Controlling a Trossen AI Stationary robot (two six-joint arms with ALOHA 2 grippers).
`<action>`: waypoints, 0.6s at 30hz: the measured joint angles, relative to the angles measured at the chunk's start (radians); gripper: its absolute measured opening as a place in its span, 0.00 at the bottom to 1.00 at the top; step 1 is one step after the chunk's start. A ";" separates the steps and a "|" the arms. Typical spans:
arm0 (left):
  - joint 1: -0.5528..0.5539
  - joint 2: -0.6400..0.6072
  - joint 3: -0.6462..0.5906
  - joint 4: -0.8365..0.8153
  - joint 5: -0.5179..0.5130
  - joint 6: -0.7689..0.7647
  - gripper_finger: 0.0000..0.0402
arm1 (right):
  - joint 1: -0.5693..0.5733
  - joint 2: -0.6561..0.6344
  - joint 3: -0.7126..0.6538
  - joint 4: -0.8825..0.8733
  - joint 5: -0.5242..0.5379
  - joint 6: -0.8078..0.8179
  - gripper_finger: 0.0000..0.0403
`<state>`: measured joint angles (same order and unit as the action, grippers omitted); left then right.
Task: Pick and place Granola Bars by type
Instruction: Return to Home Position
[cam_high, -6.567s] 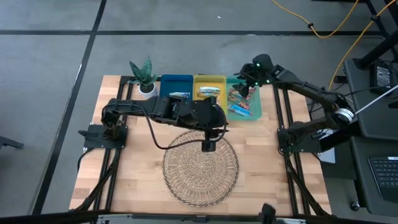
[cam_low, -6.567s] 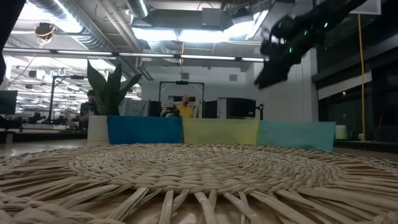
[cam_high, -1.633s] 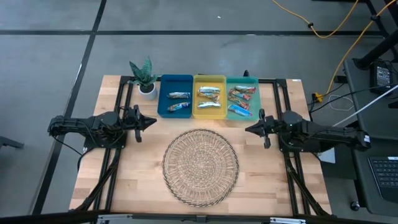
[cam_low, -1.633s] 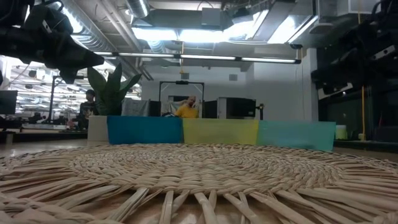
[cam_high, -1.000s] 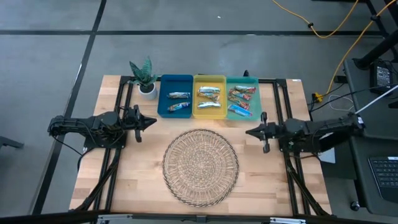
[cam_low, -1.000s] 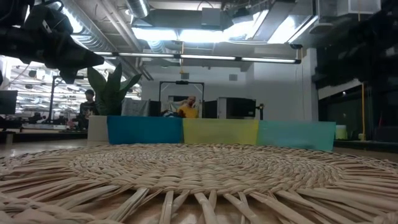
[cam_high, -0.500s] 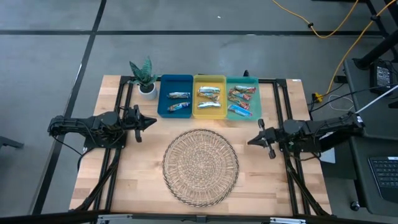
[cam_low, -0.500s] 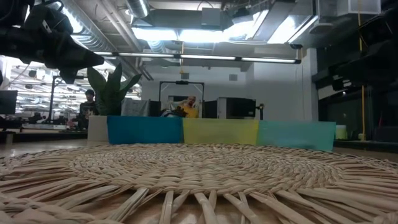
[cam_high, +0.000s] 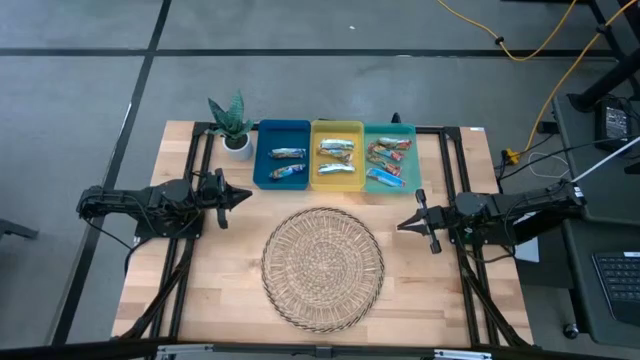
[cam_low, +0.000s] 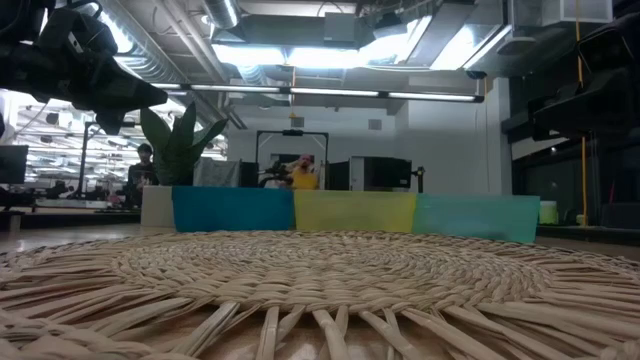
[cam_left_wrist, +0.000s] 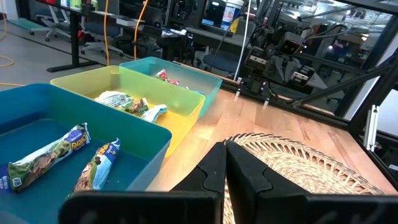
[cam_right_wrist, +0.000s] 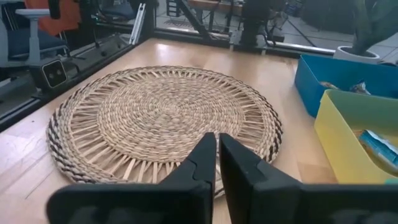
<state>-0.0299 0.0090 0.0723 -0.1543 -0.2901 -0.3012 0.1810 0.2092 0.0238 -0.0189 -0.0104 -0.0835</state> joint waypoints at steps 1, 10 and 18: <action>0.000 0.000 0.000 0.000 0.000 0.000 0.01 | 0.000 0.000 0.000 0.000 0.000 0.001 0.06; 0.000 0.000 0.000 0.000 0.000 0.000 0.02 | -0.055 -0.157 0.002 -0.004 -0.003 -0.002 0.06; 0.000 0.000 0.000 0.001 0.000 0.000 0.01 | -0.107 -0.208 0.002 0.038 -0.001 -0.003 0.06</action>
<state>-0.0299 0.0090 0.0723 -0.1532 -0.2905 -0.3012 0.0738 0.0010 0.0257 0.0189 -0.0113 -0.0868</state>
